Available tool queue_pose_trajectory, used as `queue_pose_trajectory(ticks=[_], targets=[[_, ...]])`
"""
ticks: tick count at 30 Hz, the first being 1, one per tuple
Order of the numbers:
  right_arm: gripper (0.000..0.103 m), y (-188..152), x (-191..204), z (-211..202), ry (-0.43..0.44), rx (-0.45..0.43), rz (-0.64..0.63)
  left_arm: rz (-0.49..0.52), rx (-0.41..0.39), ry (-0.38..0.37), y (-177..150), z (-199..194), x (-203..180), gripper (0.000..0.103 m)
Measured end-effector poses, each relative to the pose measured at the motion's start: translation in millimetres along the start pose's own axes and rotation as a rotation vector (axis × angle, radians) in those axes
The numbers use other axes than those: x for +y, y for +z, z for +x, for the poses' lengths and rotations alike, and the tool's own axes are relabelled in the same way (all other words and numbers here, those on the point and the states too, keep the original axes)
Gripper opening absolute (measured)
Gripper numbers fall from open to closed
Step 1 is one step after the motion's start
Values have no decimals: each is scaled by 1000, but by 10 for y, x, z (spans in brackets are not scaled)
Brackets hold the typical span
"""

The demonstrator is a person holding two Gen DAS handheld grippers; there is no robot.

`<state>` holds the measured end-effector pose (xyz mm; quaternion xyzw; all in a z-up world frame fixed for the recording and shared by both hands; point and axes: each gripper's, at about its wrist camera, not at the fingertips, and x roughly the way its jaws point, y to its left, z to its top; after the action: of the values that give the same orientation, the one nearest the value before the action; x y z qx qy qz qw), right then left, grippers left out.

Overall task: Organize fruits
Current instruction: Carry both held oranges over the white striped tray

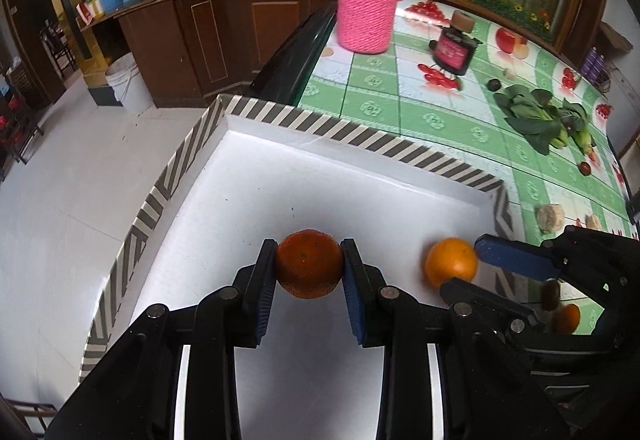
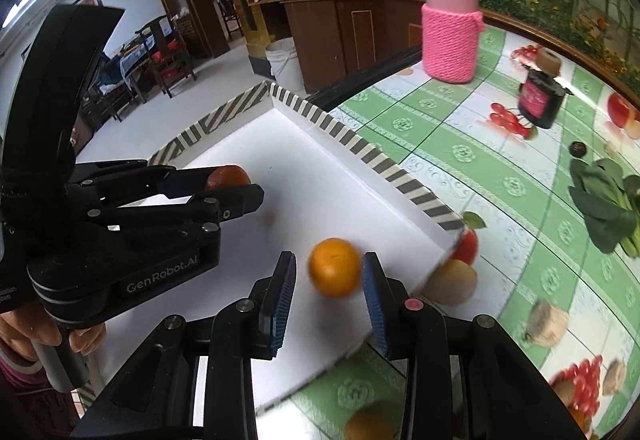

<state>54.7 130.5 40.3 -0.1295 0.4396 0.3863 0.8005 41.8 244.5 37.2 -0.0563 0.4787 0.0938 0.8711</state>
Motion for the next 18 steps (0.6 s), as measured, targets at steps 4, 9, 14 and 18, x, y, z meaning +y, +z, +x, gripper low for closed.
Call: queue_pose_trajectory(ticks=[4,9,14,18], targets=[[37,-3,-50,25,-2,-7,2,-3,8,4,-12,32,2,29],[37,-43,-72,-27,2,-20,15,-13,7,-14,-29,21,-14,29],[60,-91,-151,-264,31,-95,73,-17,-19,-3,-80,-74,-33,52],[71,-200,-237,-525,25,-190,117,-10,-69,4,-130,-237,-68,72]])
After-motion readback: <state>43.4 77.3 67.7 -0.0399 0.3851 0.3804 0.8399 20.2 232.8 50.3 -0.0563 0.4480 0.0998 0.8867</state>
